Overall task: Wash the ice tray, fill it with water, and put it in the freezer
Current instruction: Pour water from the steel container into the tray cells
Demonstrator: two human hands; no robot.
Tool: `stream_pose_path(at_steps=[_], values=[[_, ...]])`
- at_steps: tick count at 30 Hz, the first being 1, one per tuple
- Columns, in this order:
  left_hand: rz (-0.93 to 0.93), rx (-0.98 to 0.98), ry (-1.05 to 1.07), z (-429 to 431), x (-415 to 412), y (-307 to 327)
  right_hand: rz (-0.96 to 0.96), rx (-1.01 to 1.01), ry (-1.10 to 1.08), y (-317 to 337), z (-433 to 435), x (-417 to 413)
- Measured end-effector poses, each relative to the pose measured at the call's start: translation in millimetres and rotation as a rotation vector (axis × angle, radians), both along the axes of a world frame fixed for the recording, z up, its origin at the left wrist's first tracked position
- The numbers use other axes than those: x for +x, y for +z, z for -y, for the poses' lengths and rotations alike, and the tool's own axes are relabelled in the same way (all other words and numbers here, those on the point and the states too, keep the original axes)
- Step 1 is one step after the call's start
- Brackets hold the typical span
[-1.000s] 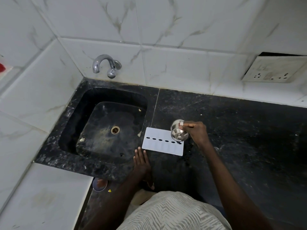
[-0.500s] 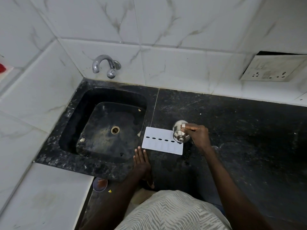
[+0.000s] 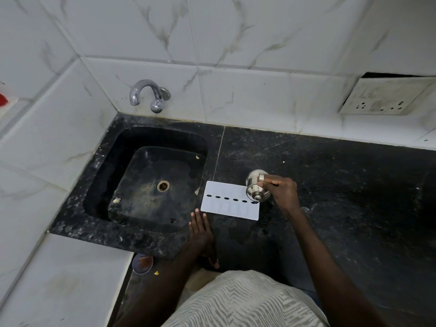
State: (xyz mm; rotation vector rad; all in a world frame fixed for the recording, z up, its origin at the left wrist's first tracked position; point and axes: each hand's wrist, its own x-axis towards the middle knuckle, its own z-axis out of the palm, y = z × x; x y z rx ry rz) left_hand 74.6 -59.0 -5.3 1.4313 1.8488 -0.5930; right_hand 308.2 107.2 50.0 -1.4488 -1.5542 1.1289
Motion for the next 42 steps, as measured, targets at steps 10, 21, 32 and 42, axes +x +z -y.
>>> stream_pose_path(at_steps=[10,21,32,42], values=[[-0.029,-0.017,-0.017,-0.8,0.0,-1.2,-0.019,-0.037,-0.056,0.5,-1.2,-4.2],[-0.019,-0.02,-0.021,-1.9,-2.9,-9.0,-0.044,-0.035,-0.054,-3.6,6.4,-25.2],[-0.032,-0.033,-0.021,-3.2,-1.6,-6.3,-0.066,-0.014,-0.056,-4.7,7.4,-28.7],[-0.029,-0.019,-0.007,-2.0,-1.6,-9.3,-0.09,-0.077,-0.079,-2.5,5.2,-35.6]])
